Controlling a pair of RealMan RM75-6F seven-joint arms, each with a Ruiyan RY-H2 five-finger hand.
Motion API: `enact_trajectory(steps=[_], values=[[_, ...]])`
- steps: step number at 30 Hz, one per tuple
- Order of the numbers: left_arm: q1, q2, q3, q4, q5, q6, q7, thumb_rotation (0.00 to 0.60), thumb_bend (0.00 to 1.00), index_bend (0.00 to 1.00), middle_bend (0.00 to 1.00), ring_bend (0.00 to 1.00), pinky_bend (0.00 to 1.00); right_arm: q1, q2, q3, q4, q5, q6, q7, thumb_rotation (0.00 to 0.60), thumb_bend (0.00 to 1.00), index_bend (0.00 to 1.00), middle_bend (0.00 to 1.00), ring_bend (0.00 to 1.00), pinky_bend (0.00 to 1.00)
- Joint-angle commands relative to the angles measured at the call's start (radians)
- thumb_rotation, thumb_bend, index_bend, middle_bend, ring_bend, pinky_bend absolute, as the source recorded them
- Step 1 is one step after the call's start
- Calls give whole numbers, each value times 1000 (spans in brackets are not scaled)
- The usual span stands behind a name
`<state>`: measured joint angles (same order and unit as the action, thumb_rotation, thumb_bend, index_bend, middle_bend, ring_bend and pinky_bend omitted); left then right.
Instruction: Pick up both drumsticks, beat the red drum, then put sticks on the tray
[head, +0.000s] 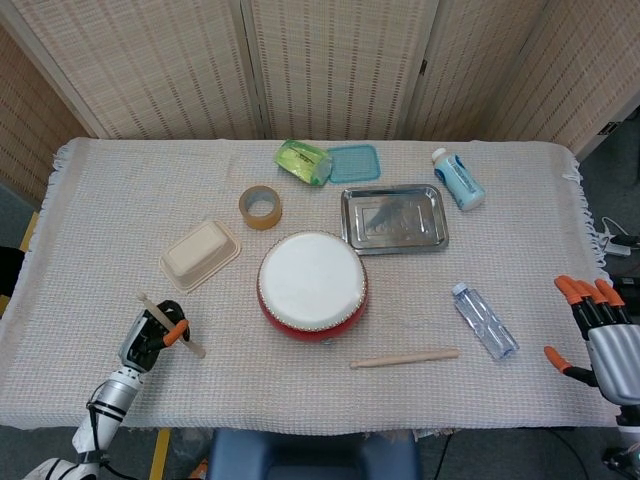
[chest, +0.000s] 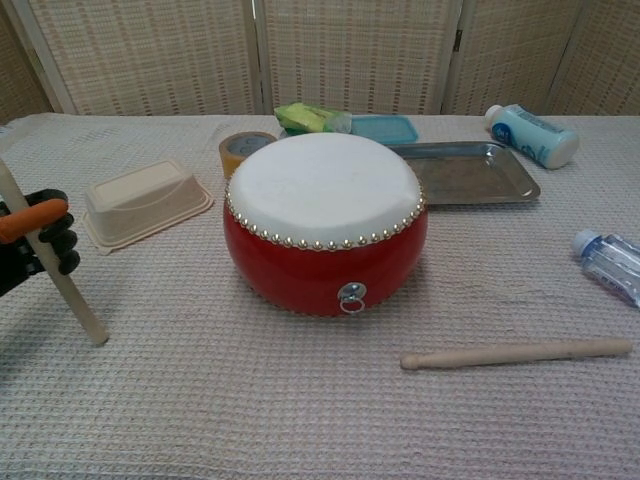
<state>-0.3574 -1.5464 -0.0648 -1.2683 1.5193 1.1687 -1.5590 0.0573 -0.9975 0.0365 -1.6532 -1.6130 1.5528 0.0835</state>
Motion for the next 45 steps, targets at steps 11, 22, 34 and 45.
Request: enact_trajectory(steps=[11, 22, 34, 45], values=[[24, -37, 11, -31, -25, 38, 209, 600, 280, 663, 790, 696, 710, -8, 2, -2, -6, -6, 13, -5, 600, 144, 0, 77, 0, 36], [13, -4, 20, -66, -13, 27, 214, 600, 218, 568, 731, 629, 685, -7, 4, -1, -12, -9, 13, -13, 600, 144, 0, 77, 0, 36], [24, -35, 10, -62, -48, 29, 311, 600, 217, 812, 913, 802, 808, -9, 5, 1, -15, -7, 16, -16, 600, 144, 0, 77, 0, 36], [35, -83, 48, 8, -16, 37, 368, 600, 213, 835, 928, 809, 812, -13, 5, 1, -15, -6, 19, -15, 600, 144, 0, 77, 0, 36]])
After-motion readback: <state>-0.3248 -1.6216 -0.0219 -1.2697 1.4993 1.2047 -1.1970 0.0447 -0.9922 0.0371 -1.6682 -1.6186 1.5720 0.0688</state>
